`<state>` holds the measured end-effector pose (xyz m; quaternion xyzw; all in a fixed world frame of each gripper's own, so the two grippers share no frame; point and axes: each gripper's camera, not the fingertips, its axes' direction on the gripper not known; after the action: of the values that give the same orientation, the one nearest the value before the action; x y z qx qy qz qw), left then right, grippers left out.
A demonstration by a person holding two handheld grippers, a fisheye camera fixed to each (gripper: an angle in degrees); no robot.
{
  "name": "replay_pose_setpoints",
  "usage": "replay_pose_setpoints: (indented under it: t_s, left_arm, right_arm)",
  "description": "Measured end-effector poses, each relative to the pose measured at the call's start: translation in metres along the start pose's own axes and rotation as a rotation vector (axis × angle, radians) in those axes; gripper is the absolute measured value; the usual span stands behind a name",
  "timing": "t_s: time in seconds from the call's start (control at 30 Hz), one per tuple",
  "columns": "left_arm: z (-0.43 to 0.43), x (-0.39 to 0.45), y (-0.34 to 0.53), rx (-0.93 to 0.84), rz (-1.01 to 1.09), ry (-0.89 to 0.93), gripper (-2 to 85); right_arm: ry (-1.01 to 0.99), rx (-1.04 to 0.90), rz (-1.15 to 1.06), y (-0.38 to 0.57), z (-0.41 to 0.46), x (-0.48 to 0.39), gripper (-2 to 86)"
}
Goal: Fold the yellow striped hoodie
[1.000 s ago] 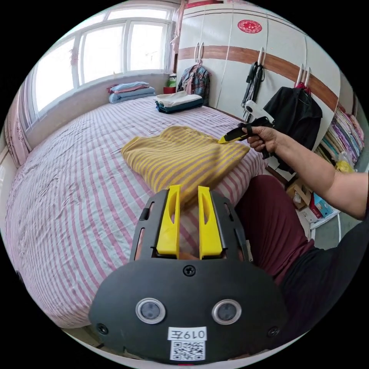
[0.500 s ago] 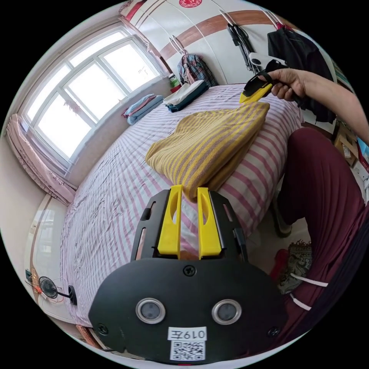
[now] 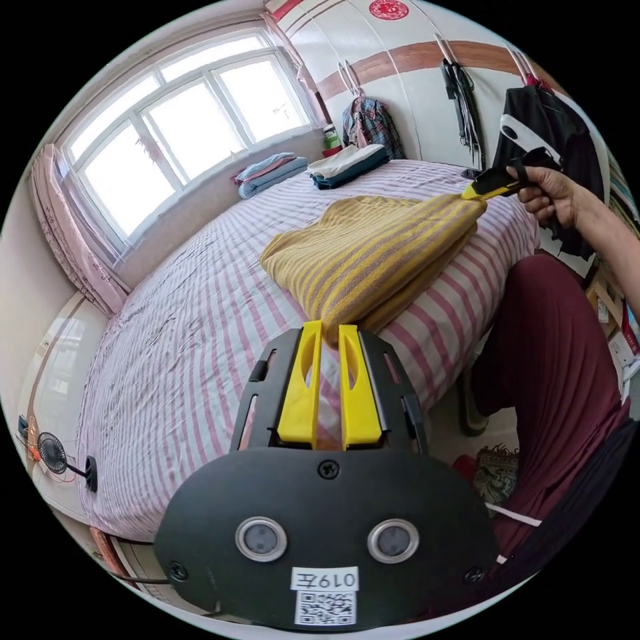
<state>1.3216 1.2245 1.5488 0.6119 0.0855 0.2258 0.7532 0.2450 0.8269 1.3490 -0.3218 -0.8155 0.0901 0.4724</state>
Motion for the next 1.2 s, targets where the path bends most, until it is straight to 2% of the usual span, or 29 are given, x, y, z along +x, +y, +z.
replay_pose_setpoints:
  t_s: [0.1, 0.17, 0.3, 0.43, 0.53, 0.63, 0.7, 0.77, 1.0, 1.1, 1.2]
  left_arm:
    - [0.003, 0.002, 0.005, -0.006, -0.058, -0.001, 1.0]
    - [0.005, 0.012, 0.007, -0.014, -0.033, -0.043, 0.9]
    - [0.010, 0.025, 0.010, -0.029, 0.011, -0.102, 0.8]
    - [0.010, 0.016, 0.015, -0.009, 0.005, -0.035, 0.7]
    - [0.004, 0.000, 0.022, 0.018, -0.006, 0.045, 0.7]
    - [-0.014, -0.025, 0.027, 0.126, -0.112, 0.118, 0.8]
    - [-0.024, -0.041, 0.015, 0.228, -0.173, 0.172, 1.0]
    - [-0.020, -0.044, -0.005, 0.245, -0.162, 0.187, 1.1]
    - [0.044, -0.031, -0.053, 0.153, -0.055, 0.151, 1.2]
    - [0.059, -0.033, -0.054, 0.137, -0.063, 0.180, 1.2]
    - [0.072, -0.037, -0.053, 0.142, -0.060, 0.186, 1.0]
  right_arm:
    - [0.058, 0.047, -0.041, -0.004, 0.002, -0.014, 1.3]
    - [0.151, -0.048, -0.070, -0.009, 0.022, -0.020, 1.5]
    - [0.093, -0.064, -0.014, -0.002, 0.029, -0.009, 3.3]
    - [0.027, -0.053, -0.007, 0.004, 0.025, -0.004, 7.2]
    - [0.045, 0.016, -0.059, 0.002, 0.012, -0.019, 6.7]
    - [0.075, 0.091, -0.117, -0.007, 0.009, -0.042, 5.5]
    - [0.103, 0.061, -0.134, -0.020, 0.024, -0.052, 5.7]
    - [0.132, 0.013, -0.121, -0.042, 0.053, -0.055, 5.7]
    - [0.133, -0.104, -0.044, -0.102, 0.126, -0.041, 5.7]
    - [0.131, -0.182, -0.037, -0.113, 0.158, -0.039, 2.0]
    - [0.178, -0.128, -0.077, -0.113, 0.163, -0.050, -0.3]
